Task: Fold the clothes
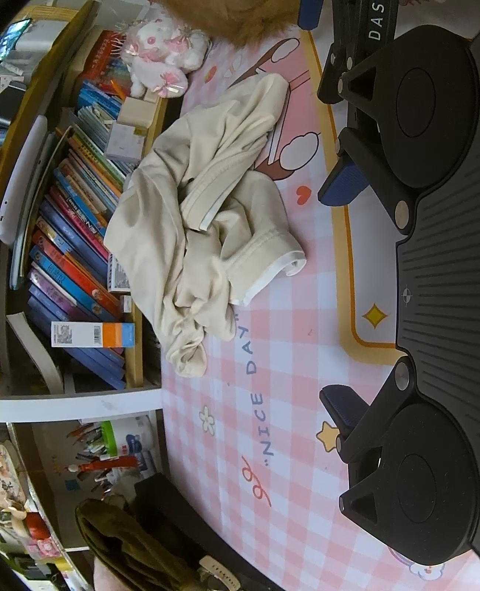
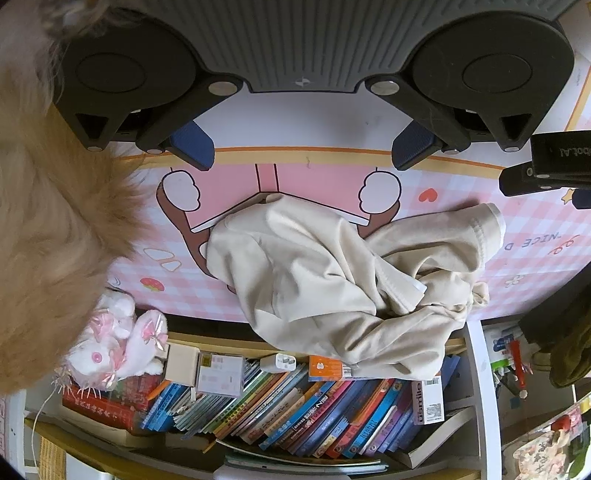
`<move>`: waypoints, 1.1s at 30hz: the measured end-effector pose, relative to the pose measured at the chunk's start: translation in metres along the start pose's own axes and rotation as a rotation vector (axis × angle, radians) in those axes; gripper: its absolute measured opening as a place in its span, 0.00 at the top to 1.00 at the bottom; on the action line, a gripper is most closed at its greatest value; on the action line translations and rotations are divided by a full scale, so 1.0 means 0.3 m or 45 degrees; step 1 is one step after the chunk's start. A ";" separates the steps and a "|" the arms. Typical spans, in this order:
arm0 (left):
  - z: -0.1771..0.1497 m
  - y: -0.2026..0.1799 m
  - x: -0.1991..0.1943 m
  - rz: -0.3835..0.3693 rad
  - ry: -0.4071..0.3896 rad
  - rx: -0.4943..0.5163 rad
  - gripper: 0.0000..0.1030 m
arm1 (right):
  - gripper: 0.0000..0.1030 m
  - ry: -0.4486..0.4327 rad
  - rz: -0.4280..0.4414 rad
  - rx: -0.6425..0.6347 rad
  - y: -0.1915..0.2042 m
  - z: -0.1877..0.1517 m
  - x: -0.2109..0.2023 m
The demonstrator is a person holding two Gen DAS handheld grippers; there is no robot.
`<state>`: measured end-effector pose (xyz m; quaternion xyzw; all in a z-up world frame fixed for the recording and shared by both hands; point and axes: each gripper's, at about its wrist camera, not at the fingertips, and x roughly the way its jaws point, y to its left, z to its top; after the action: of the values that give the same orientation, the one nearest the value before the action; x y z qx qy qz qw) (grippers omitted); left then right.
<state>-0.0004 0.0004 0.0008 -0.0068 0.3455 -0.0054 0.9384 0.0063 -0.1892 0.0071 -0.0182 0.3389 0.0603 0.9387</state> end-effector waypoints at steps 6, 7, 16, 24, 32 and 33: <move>-0.002 0.001 0.010 0.001 0.012 -0.007 0.00 | 0.00 0.004 0.007 0.000 -0.002 -0.003 0.002; -0.002 -0.001 0.010 0.002 0.012 -0.008 0.00 | 0.00 0.004 0.008 0.000 -0.002 -0.004 0.003; -0.005 0.014 0.014 -0.005 0.022 -0.021 0.00 | 0.00 0.006 0.004 0.002 0.004 -0.004 0.000; -0.005 0.018 0.014 -0.002 0.028 -0.024 0.00 | 0.00 0.008 0.000 0.003 0.007 -0.003 0.002; -0.006 0.020 0.011 0.002 0.030 -0.023 0.00 | 0.00 0.009 -0.001 0.003 0.008 -0.003 0.002; -0.006 0.020 0.011 0.003 0.030 -0.023 0.00 | 0.00 0.009 -0.001 0.003 0.009 -0.003 0.002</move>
<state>0.0011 0.0064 -0.0028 -0.0148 0.3567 -0.0014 0.9341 0.0059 -0.1866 0.0061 -0.0174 0.3424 0.0596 0.9375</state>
